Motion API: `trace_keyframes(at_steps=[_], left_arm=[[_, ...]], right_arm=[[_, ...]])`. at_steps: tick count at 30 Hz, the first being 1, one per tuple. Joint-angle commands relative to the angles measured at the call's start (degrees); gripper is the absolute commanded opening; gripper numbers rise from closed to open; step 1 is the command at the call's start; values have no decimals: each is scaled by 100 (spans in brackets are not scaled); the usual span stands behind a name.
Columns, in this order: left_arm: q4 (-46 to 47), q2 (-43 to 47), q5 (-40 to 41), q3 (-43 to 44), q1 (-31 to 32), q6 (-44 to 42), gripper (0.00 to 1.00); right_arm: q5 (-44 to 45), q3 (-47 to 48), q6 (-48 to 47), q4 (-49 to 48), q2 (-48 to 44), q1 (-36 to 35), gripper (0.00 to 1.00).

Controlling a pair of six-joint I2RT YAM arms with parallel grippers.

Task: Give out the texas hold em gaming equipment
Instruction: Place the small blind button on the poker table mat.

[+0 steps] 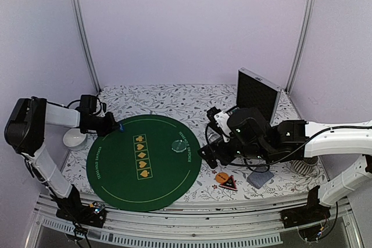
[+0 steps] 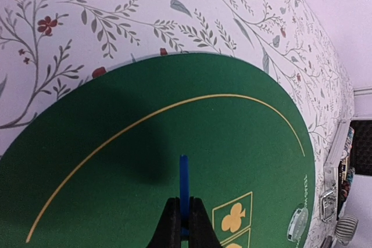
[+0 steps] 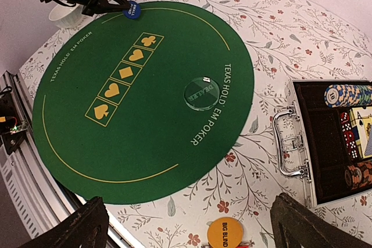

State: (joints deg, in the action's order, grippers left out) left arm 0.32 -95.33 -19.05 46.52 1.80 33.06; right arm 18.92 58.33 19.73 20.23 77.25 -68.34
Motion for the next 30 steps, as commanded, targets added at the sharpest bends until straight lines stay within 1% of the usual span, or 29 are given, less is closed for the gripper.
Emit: trace_keyframes(at_steps=[1, 5, 8, 16, 18, 22, 27, 30], left_arm=[[502, -518, -596, 226, -183, 79, 0], [764, -906, -761, 226, -211, 134, 0], [811, -1053, -719, 226, -207, 195, 0], [614, -1164, -556, 214, -207, 180, 0], [491, -1155, -488, 244, -211, 120, 5], [257, -1103, -299, 283, -207, 36, 17], [74, -789, -1, 132, -207, 5, 43], [-35, -490, 196, 69, -211, -6, 50]], right_arm=[[17, 36, 229, 107, -105, 12, 99], [-27, 63, 331, 147, -88, 12, 99], [-46, 72, 371, 219, -90, 6, 99], [-45, 169, 509, 420, -30, 8, 99], [-46, 188, 530, 432, -13, 8, 99], [-12, 267, 524, 504, 4, 9, 99], [226, 439, 620, 903, 62, 9, 99], [403, 601, 835, 1483, 230, 20, 99]])
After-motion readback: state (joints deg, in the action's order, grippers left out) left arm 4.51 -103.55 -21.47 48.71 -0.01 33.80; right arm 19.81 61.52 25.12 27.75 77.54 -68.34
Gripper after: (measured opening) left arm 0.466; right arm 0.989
